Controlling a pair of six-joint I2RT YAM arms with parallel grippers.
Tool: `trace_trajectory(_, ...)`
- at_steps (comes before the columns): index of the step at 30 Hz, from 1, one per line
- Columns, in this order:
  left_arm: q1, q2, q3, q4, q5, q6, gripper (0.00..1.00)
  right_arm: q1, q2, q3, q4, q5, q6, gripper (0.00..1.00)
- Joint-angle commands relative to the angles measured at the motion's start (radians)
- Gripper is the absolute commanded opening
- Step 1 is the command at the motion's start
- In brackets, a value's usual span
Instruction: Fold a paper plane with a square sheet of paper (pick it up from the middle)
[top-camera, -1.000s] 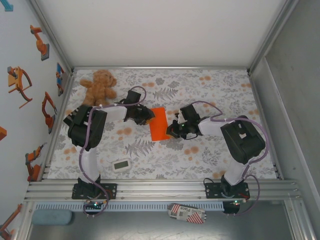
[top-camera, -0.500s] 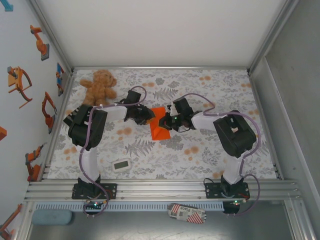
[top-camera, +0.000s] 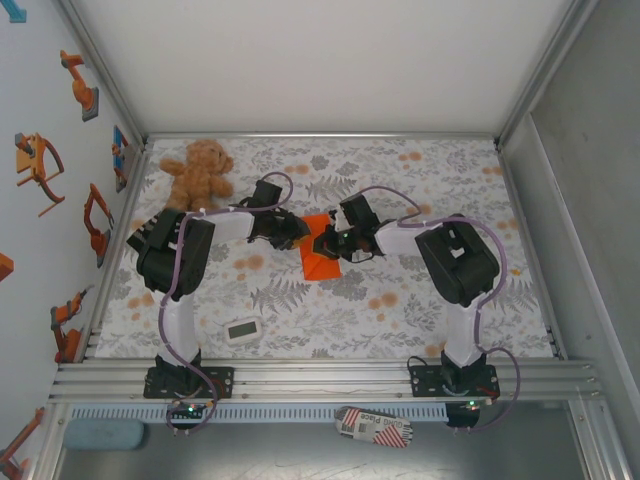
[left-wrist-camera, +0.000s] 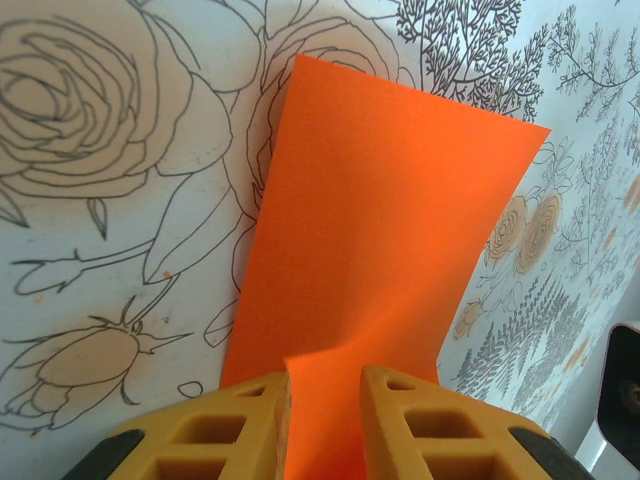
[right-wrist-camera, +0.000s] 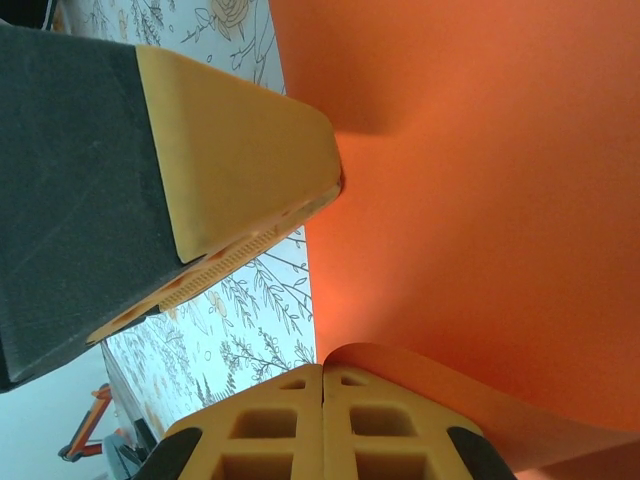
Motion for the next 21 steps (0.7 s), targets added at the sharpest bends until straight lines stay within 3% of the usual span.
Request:
trace_trajectory(1,-0.001,0.054,-0.008,-0.071,-0.036,0.02,0.25,0.013,0.019,0.027,-0.014,-0.012,-0.021,0.0)
trace_trajectory(21,-0.001,0.052,-0.01,-0.074,-0.039,0.017,0.25,0.016,0.055,0.041,-0.007,-0.014,-0.021,0.0)
